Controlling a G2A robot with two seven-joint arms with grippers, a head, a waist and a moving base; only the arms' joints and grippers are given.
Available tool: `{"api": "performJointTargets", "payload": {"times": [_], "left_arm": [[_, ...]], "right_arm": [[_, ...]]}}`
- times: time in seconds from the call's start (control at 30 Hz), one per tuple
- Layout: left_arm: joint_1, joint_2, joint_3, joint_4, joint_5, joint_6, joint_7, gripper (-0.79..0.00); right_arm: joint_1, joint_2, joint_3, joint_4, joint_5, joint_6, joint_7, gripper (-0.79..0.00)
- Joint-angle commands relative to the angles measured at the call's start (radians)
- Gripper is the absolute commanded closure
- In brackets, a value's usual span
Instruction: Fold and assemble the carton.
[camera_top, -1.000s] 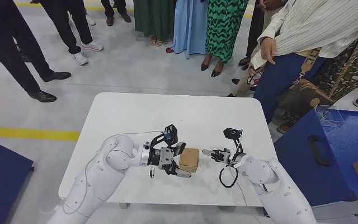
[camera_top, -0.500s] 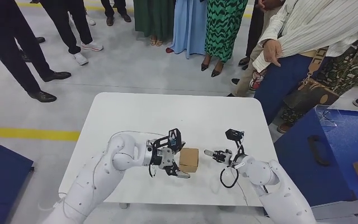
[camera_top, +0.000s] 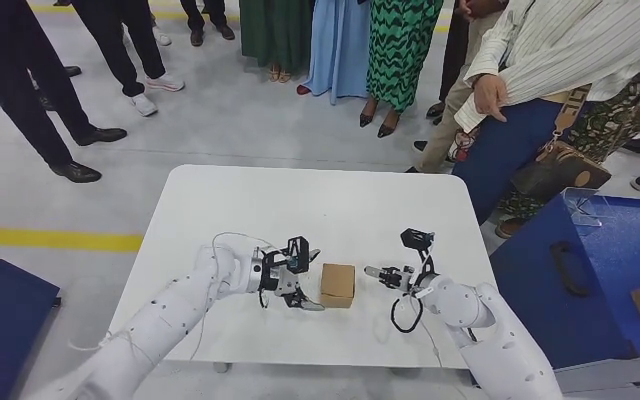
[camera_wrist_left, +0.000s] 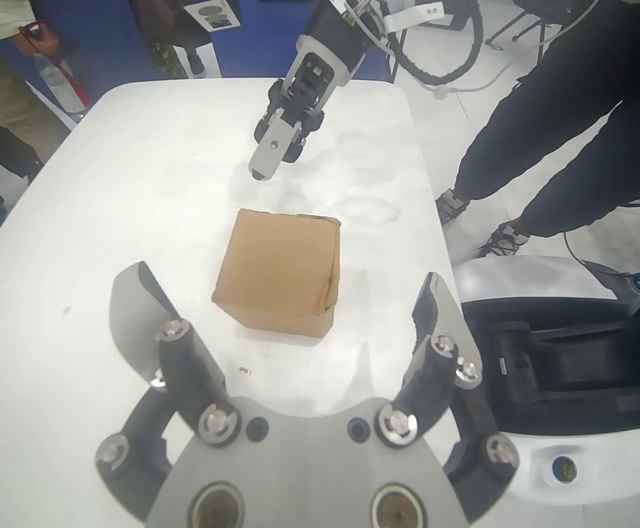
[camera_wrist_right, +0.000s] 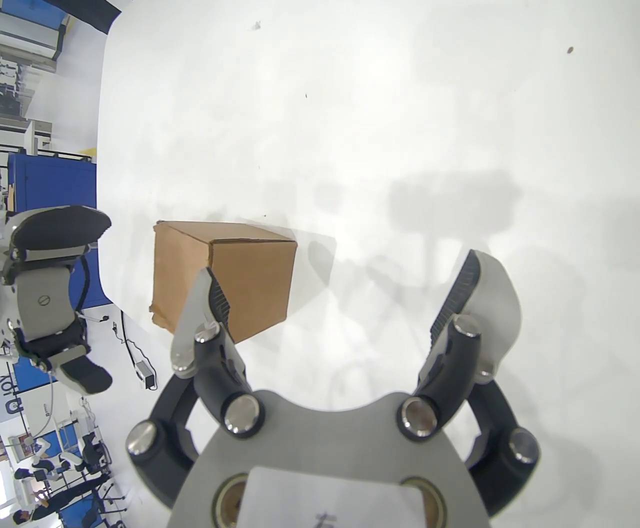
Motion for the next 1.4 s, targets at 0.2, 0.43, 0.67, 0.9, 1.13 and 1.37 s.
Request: {"api": "performJointTargets", "payload": {"times": [0.2,0.43,0.67,0.9,1.13,1.37], "left_arm": [[-0.054,-0.078,0.075,0.123,0.031,0.03,0.019,-0.785],[-0.094,-0.138,0.107,0.229,0.011,0.01,0.032,-0.785],[-0.115,-0.182,0.13,0.309,0.019,0.01,0.048,-0.763],[-0.128,-0.212,0.144,0.363,0.043,0.009,0.083,-0.705],[-0.139,-0.232,0.154,0.395,0.075,0.018,0.118,-0.61],[-0.143,-0.243,0.163,0.411,0.115,0.027,0.16,-0.403]], "right_arm": [[0.002,-0.003,-0.006,0.005,-0.004,0.003,0.0,-0.785],[-0.002,-0.003,0.006,0.012,0.0,-0.002,-0.003,-0.785],[-0.003,-0.003,0.016,0.017,0.001,-0.006,0.0,-0.785],[-0.001,-0.003,0.02,0.014,-0.014,-0.005,0.008,-0.785],[-0.002,-0.002,0.025,0.011,-0.02,-0.007,0.013,-0.785],[0.003,-0.003,0.029,0.027,-0.015,-0.013,0.013,-0.785]]}}
